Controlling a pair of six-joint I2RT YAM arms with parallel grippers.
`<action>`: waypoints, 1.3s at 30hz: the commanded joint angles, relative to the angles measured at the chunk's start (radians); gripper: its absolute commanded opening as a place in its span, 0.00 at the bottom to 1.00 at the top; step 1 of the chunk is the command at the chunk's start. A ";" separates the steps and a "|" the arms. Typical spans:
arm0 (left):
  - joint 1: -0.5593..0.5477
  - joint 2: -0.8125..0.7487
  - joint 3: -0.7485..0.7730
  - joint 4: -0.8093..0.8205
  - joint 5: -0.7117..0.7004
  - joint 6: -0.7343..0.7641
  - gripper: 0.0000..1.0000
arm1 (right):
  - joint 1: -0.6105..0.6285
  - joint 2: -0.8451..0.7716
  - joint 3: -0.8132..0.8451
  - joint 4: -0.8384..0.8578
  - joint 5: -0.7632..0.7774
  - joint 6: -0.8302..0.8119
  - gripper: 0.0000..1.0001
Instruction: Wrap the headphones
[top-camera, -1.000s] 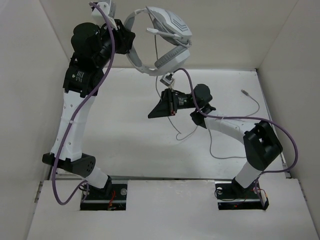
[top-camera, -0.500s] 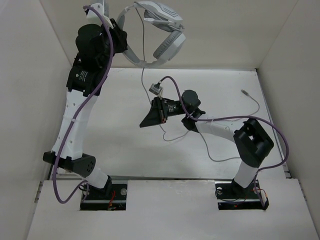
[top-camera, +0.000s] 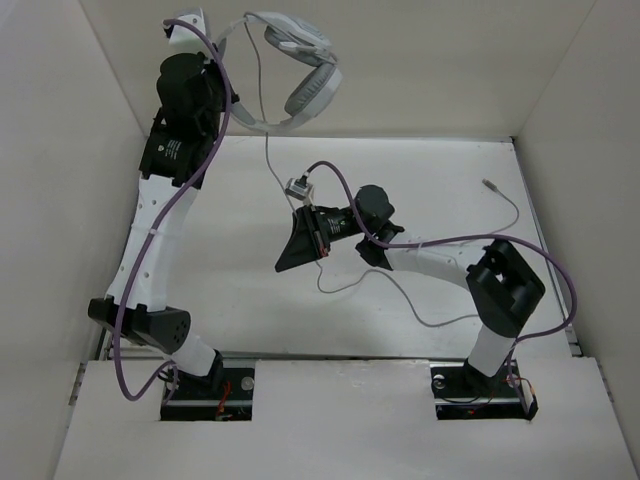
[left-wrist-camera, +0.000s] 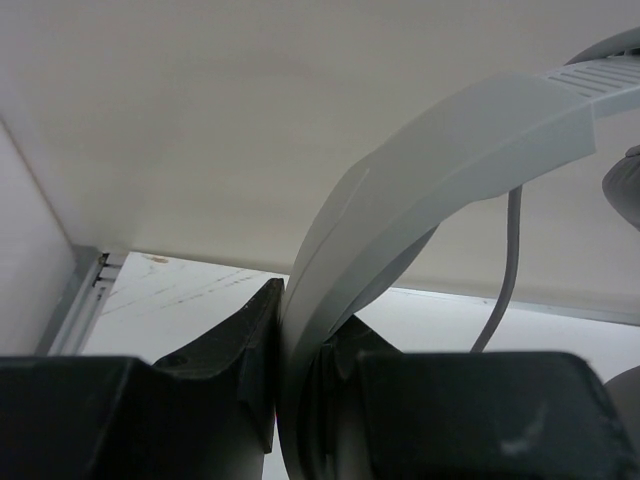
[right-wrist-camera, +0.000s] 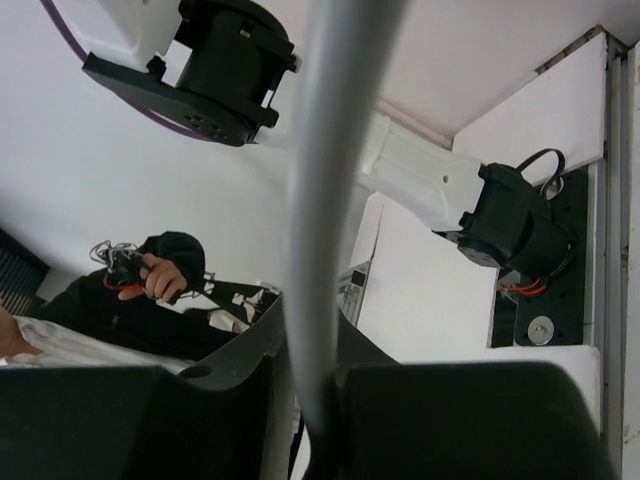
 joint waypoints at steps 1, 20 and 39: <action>0.023 -0.040 -0.001 0.184 -0.040 -0.009 0.00 | 0.016 -0.052 0.050 0.055 -0.043 -0.025 0.17; 0.083 -0.042 -0.175 0.296 -0.097 0.083 0.00 | 0.004 -0.148 0.105 -0.244 -0.129 -0.264 0.01; -0.049 -0.082 -0.455 0.322 -0.126 0.147 0.00 | -0.077 -0.182 0.616 -1.565 0.481 -1.570 0.02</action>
